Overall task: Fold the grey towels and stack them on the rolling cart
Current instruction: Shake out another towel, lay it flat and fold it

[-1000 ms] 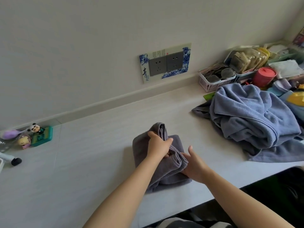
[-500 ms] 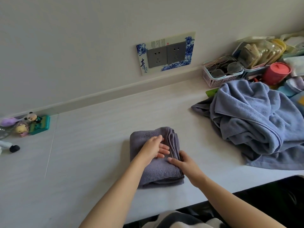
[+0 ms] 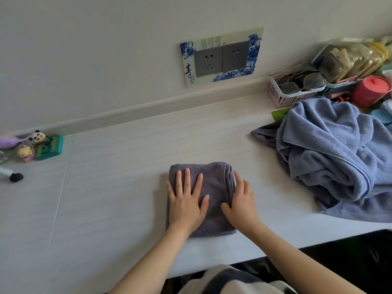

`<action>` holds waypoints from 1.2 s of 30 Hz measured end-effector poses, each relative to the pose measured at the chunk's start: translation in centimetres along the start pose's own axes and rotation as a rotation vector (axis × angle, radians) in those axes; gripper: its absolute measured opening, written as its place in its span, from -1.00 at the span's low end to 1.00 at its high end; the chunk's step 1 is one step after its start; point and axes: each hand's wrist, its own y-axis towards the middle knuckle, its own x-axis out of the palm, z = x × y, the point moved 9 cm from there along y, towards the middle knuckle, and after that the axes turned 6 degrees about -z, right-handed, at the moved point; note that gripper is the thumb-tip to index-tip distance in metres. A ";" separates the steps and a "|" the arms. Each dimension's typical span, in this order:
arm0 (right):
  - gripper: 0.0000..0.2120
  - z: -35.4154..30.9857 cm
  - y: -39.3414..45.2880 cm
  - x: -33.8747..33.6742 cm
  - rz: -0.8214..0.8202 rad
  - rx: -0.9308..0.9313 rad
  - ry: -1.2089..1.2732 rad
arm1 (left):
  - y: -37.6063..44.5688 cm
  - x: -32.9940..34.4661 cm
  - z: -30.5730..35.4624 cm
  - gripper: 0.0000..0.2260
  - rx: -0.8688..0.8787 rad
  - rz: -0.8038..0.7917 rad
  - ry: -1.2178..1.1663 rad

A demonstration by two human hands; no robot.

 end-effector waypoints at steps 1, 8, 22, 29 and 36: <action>-0.26 -1.4 0.0 -0.4 0.094 -0.089 -0.170 | 0.0 0.2 -0.1 -0.43 -0.002 0.001 0.005; -0.36 0.9 1.8 3.6 -0.063 -0.071 -0.415 | -0.2 0.1 -0.2 -0.45 -0.001 -0.008 -0.048; -0.44 3.0 1.5 2.6 -0.102 0.296 0.270 | -3.7 1.6 -7.8 -0.36 -0.545 -0.143 -1.151; -0.57 -1.4 2.1 6.5 -0.422 0.401 0.674 | -6.1 2.6 -10.3 -0.62 -0.663 -0.393 -1.797; -0.62 -13.7 1.6 10.6 -0.645 0.200 0.720 | -9.5 -2.6 -20.0 -0.59 -0.643 -0.146 -1.844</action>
